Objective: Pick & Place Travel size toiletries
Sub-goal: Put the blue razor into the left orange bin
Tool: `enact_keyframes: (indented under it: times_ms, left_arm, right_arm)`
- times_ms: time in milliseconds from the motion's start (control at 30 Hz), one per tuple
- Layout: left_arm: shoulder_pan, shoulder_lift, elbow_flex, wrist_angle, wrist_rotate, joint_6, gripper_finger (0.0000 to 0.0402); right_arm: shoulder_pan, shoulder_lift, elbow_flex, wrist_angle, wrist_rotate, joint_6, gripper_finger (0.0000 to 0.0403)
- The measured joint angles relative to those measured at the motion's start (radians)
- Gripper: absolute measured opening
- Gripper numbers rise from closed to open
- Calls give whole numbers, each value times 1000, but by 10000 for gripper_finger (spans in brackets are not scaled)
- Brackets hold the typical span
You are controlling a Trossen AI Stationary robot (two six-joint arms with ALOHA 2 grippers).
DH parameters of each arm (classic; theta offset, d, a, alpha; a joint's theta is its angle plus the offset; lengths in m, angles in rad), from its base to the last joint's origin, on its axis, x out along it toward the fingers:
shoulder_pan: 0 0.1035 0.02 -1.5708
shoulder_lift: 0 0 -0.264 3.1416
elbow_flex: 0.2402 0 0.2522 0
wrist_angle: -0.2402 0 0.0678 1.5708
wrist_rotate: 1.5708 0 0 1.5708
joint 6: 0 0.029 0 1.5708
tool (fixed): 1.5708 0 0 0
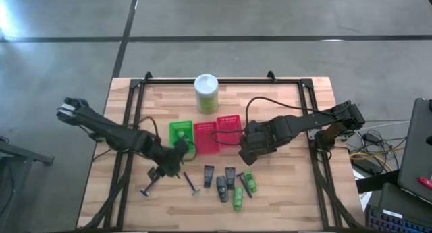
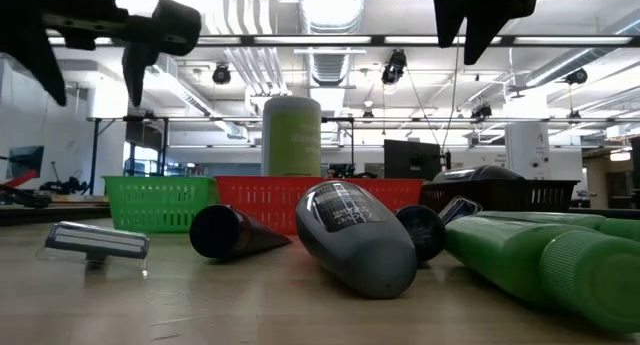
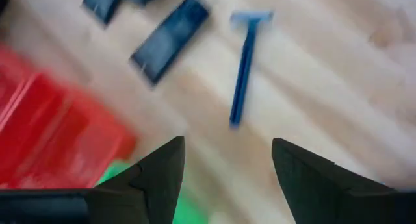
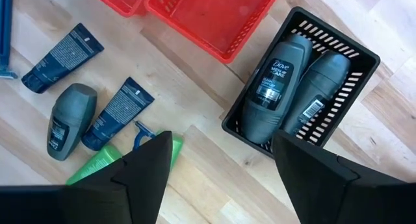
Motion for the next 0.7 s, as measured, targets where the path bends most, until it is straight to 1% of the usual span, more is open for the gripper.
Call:
enact_keyframes:
  times_ms: [133, 300, 400, 500, 700]
  left_arm:
    - [-7, 103, -47, 176, 64, 1, 228]
    - [-7, 238, -45, 308, 78, 0, 220]
    - [-8, 304, -44, 389, 132, -9, 216]
    - [-11, 356, -36, 403, 177, -37, 212]
    - [-16, 414, -30, 418, 179, -40, 202]
  right_arm:
    - [0, 0, 0, 0, 0, -12, 260]
    - [0, 0, 0, 0, -3, -12, 243]
    - [0, 0, 0, 0, -4, -8, 233]
    - [0, 0, 0, -1, -4, -1, 225]
    - [10, 0, 0, -1, -4, 0, 215]
